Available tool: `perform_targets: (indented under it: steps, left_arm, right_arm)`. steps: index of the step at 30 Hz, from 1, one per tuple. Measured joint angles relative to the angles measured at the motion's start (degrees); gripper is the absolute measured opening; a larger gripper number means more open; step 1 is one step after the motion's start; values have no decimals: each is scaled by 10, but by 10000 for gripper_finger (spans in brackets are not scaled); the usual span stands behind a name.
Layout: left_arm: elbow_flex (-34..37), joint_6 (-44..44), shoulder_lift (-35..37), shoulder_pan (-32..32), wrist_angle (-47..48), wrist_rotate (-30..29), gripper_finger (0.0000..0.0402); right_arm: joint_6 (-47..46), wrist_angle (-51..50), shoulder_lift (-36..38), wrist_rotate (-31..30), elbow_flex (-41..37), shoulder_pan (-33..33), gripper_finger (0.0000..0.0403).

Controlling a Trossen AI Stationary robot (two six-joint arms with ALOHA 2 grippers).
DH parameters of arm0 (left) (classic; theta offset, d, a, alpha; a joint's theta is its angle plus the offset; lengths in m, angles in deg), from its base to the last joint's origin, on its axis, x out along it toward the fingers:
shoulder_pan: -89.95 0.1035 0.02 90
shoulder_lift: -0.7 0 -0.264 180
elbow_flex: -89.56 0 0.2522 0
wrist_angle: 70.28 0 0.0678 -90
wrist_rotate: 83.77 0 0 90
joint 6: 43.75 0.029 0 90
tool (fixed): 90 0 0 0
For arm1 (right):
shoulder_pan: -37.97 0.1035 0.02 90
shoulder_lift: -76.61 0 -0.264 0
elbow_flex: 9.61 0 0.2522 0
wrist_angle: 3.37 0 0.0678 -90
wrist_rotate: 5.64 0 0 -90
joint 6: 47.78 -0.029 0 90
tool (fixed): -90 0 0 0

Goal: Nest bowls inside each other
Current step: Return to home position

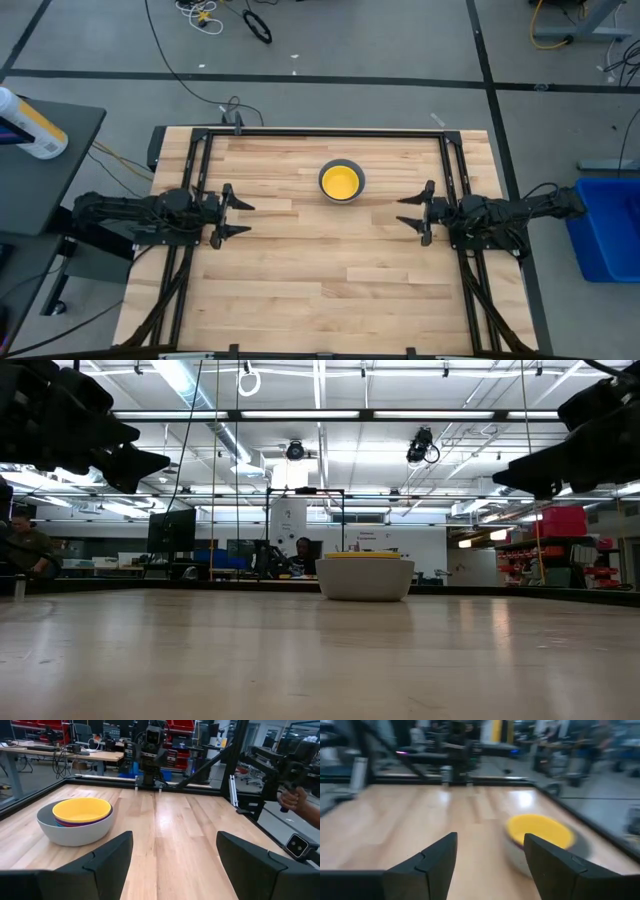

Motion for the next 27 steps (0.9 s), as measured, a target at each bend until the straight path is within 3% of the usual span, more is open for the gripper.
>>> perform_targets:
  steps: [6,17,27]
  left_arm:
    - [0,8,0,0,0,0,294]
    - [-4,-4,0,0,13,-2,294]
    - [-8,-7,0,1,23,-7,294]
  right_arm:
    - [26,7,0,-78,0,-1,251]
    - [20,7,0,-87,0,-17,268]
    - [-12,-4,-11,33,0,-52,276]
